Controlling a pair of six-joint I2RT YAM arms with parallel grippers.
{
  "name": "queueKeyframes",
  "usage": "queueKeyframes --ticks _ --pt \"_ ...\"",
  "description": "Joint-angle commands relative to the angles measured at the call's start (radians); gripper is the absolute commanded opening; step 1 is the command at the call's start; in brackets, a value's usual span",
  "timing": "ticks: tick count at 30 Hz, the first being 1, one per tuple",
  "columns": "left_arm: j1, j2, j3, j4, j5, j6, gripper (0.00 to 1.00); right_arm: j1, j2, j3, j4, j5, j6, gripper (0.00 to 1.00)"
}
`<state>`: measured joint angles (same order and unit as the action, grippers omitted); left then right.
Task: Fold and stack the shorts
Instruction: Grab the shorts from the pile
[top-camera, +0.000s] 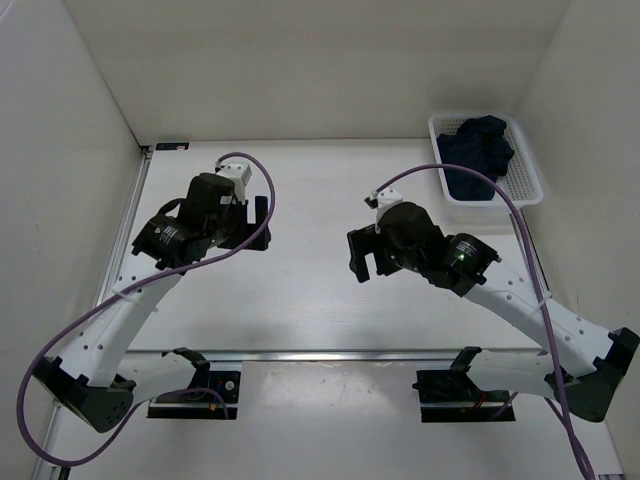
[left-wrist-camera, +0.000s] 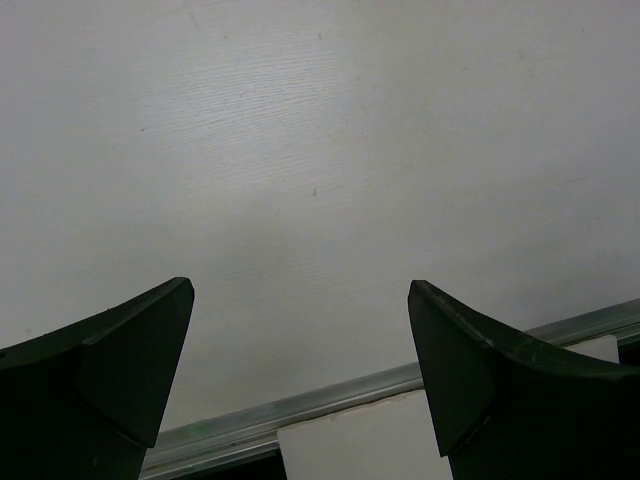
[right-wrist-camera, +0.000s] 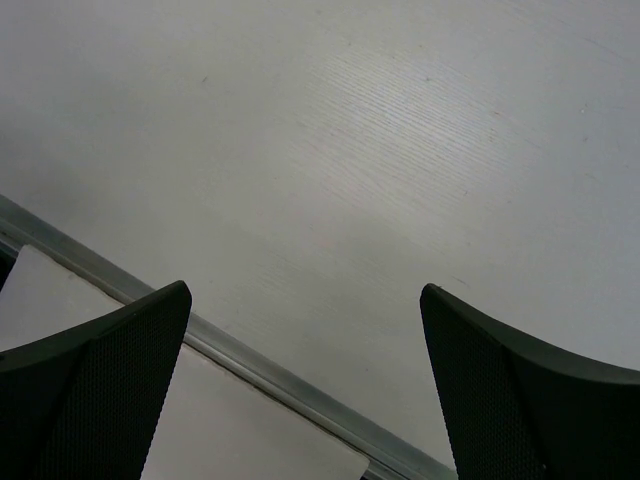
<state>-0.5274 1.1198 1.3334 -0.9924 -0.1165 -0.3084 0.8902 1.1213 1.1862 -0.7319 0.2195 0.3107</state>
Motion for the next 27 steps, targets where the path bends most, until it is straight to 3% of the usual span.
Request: queueKeyframes --ticks 1,6,8,10,12,15,19,27 --pt "0.000 -0.002 0.009 -0.008 0.008 -0.012 1.00 -0.002 0.006 -0.013 0.014 0.082 0.044 1.00" --pt "0.000 -0.011 0.000 0.015 0.029 -0.012 1.00 -0.045 0.035 0.002 0.003 0.291 0.094 1.00" --pt "0.000 -0.011 -0.010 0.026 0.002 -0.012 1.00 -0.143 0.083 0.050 0.003 0.308 0.081 1.00" --pt "0.000 -0.021 -0.020 0.035 0.001 -0.012 1.00 -0.308 0.147 0.128 0.003 0.232 0.058 1.00" --pt "0.000 -0.021 -0.020 0.035 0.001 -0.023 1.00 -0.492 0.245 0.194 0.014 0.051 0.057 0.99" --pt "0.000 -0.011 -0.020 0.035 -0.009 -0.023 1.00 -0.666 0.407 0.354 0.000 -0.099 0.080 0.97" --pt "0.000 0.026 0.007 0.035 -0.022 -0.034 1.00 -0.743 0.598 0.561 -0.009 -0.006 0.143 0.97" --pt "0.000 0.083 0.056 0.035 -0.106 -0.021 1.00 -0.961 1.026 0.966 -0.083 0.015 0.223 0.99"
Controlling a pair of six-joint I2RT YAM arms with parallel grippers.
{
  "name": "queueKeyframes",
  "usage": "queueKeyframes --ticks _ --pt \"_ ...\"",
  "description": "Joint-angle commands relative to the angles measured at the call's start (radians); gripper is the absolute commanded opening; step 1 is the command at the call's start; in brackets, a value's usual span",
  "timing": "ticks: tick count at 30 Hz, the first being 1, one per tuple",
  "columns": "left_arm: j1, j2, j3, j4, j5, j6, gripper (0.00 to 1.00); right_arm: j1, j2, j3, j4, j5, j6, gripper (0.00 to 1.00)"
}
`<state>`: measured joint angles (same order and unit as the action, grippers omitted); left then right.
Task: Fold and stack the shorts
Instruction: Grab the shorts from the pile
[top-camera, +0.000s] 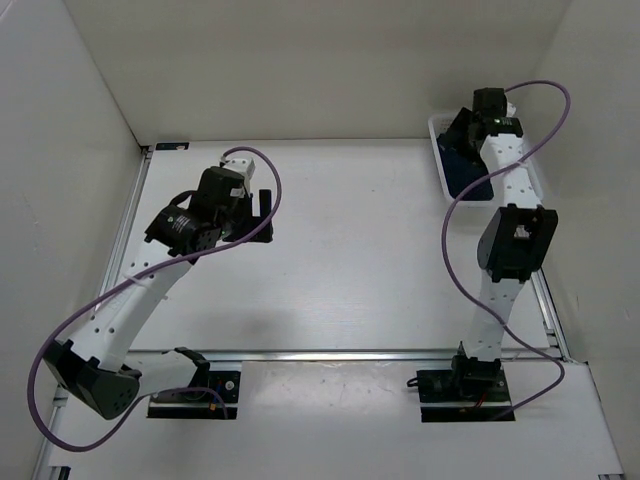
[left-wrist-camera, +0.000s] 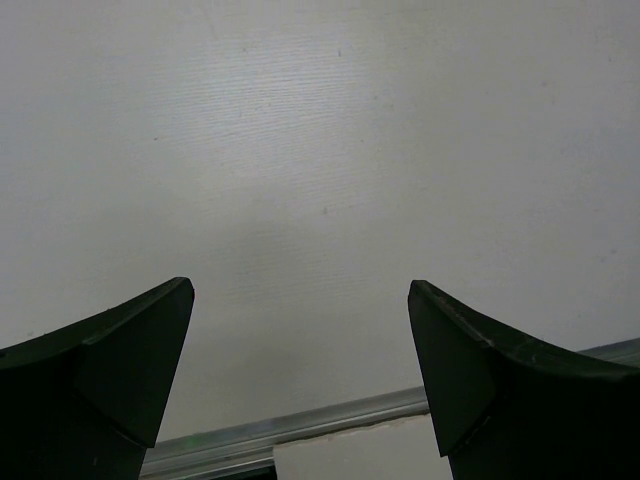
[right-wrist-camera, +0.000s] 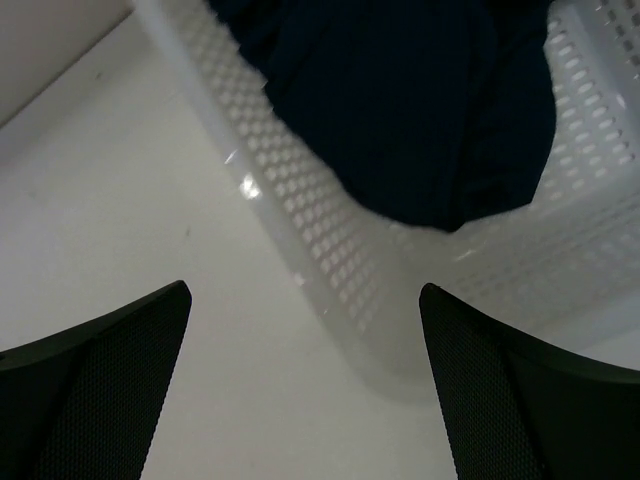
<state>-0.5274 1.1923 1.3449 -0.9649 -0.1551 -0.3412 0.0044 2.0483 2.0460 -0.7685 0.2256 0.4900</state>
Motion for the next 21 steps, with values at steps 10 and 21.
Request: queueKeyframes --ticks 10,21 --pt "0.000 0.107 0.080 0.003 -0.081 -0.009 1.00 -0.191 0.477 0.436 -0.003 -0.147 0.056 0.63" --pt "0.000 0.032 0.054 0.003 -0.031 -0.099 1.00 -0.106 -0.004 0.099 0.167 -0.140 0.018 0.00"
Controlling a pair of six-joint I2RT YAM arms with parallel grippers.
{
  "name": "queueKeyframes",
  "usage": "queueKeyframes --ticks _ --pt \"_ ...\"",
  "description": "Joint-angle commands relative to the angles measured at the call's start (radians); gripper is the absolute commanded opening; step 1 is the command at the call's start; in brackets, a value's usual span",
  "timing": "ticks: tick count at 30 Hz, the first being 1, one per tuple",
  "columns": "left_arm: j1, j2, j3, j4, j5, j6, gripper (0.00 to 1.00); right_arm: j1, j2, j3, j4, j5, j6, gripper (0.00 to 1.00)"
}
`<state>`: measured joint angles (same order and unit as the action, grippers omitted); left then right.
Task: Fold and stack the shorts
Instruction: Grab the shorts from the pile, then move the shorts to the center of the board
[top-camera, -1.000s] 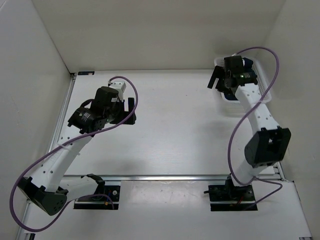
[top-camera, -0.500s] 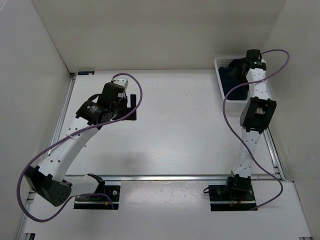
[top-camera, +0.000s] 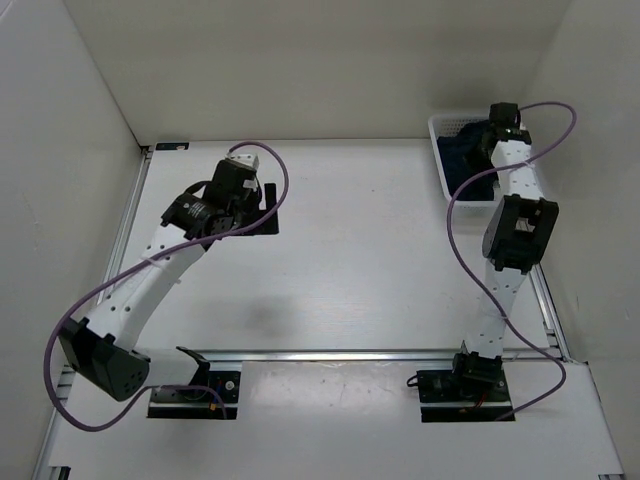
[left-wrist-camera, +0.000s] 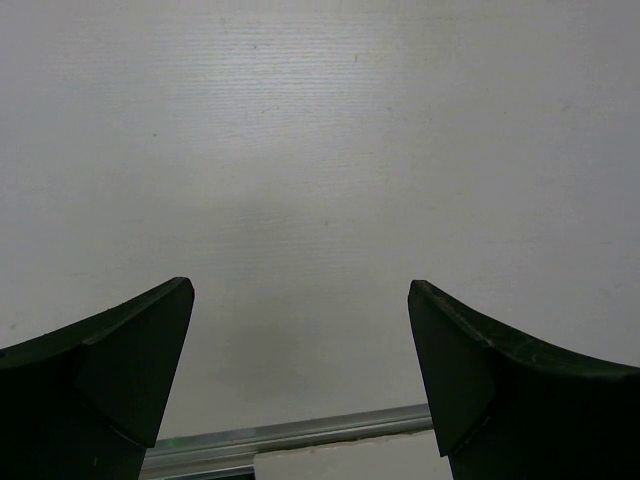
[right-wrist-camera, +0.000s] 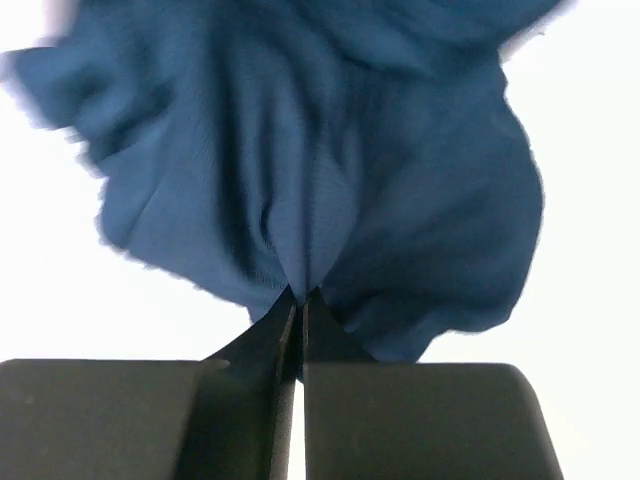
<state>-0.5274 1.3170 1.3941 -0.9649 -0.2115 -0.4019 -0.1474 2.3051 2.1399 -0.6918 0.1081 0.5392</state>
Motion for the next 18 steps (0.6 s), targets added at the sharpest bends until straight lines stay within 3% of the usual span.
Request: queueKeyframes --ticks 1,8,12,15,16,18 --pt "0.000 -0.140 -0.009 0.003 0.035 -0.054 1.00 0.066 -0.300 0.005 0.100 -0.031 -0.047 0.00" --pt "0.009 -0.274 -0.070 -0.029 0.035 -0.101 1.00 0.233 -0.668 0.005 0.084 -0.171 -0.195 0.00" --pt "0.021 -0.288 -0.081 -0.029 0.058 -0.101 1.00 0.475 -0.844 -0.131 0.063 -0.151 -0.255 0.00" --pt "0.047 -0.268 -0.057 -0.046 0.069 -0.101 1.00 0.655 -0.966 -0.374 0.075 -0.084 -0.255 0.04" --pt "0.058 -0.268 -0.044 -0.055 0.069 -0.101 1.00 0.701 -0.987 -0.444 0.084 -0.061 -0.255 0.09" --pt "0.069 -0.257 -0.011 -0.083 0.069 -0.101 1.00 0.827 -1.020 -0.645 0.094 -0.024 -0.227 0.42"
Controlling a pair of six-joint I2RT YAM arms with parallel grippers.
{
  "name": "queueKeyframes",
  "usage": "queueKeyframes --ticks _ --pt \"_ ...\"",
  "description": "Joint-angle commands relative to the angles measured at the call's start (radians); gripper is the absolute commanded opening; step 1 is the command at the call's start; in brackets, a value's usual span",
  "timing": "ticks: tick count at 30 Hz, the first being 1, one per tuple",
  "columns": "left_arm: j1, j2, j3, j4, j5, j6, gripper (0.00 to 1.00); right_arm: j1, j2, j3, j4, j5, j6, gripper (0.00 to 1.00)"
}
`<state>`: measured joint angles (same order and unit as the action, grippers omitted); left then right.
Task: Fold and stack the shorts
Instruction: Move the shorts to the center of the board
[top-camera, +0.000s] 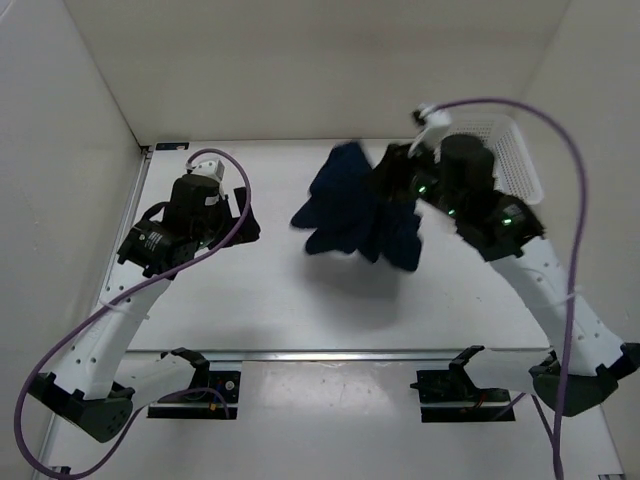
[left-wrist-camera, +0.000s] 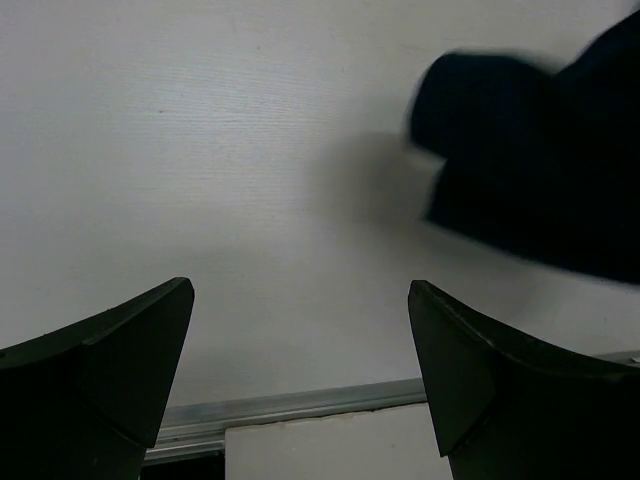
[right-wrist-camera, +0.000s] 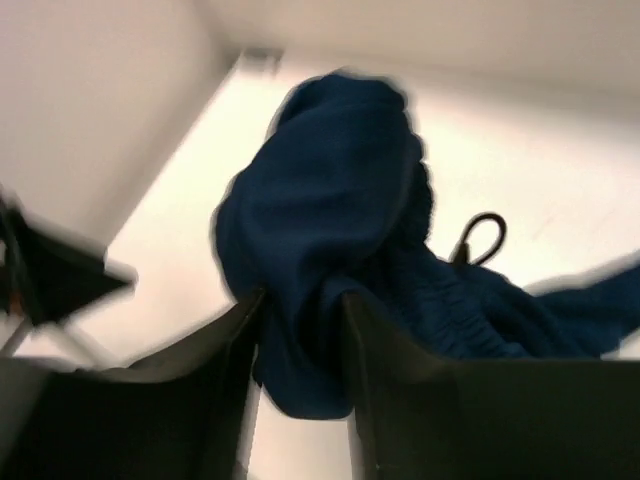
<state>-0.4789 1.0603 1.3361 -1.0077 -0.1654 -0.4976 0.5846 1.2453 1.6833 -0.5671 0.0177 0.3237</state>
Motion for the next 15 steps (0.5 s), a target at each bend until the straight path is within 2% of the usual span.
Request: queueKeyframes --ticks 1,2,3,7,9,10,11,12,13,15 --pt "0.020 0.000 0.058 -0.049 0.023 -0.006 1.00 0.127 0.040 -0.244 -0.031 0.091 0.011 0.56" --pt "0.020 0.000 0.070 -0.058 0.023 -0.006 1.00 0.179 0.040 -0.285 -0.063 0.100 0.029 0.69" --pt "0.020 0.000 0.071 -0.058 0.023 -0.006 1.00 0.204 0.040 -0.353 -0.079 0.114 0.070 0.74" --pt "0.029 0.000 0.045 -0.058 0.033 -0.018 1.00 0.277 -0.003 -0.471 -0.135 0.240 0.155 0.81" --pt "0.029 0.009 0.005 -0.049 0.056 -0.030 1.00 0.277 -0.032 -0.513 -0.135 0.263 0.190 0.68" --pt "0.029 0.009 -0.014 -0.030 0.082 -0.045 0.97 0.265 -0.055 -0.542 -0.135 0.277 0.202 0.54" --pt "0.029 0.009 -0.050 -0.017 0.098 -0.056 0.95 0.256 -0.055 -0.554 -0.135 0.277 0.202 0.28" --pt "0.029 0.009 -0.069 -0.006 0.107 -0.056 0.86 0.247 -0.067 -0.563 -0.125 0.287 0.212 0.18" --pt "0.029 0.009 -0.087 0.003 0.107 -0.068 0.79 0.224 -0.067 -0.563 -0.125 0.288 0.221 0.11" --pt "0.029 0.000 -0.161 0.014 0.107 -0.117 0.66 0.196 -0.058 -0.573 -0.125 0.249 0.209 0.08"
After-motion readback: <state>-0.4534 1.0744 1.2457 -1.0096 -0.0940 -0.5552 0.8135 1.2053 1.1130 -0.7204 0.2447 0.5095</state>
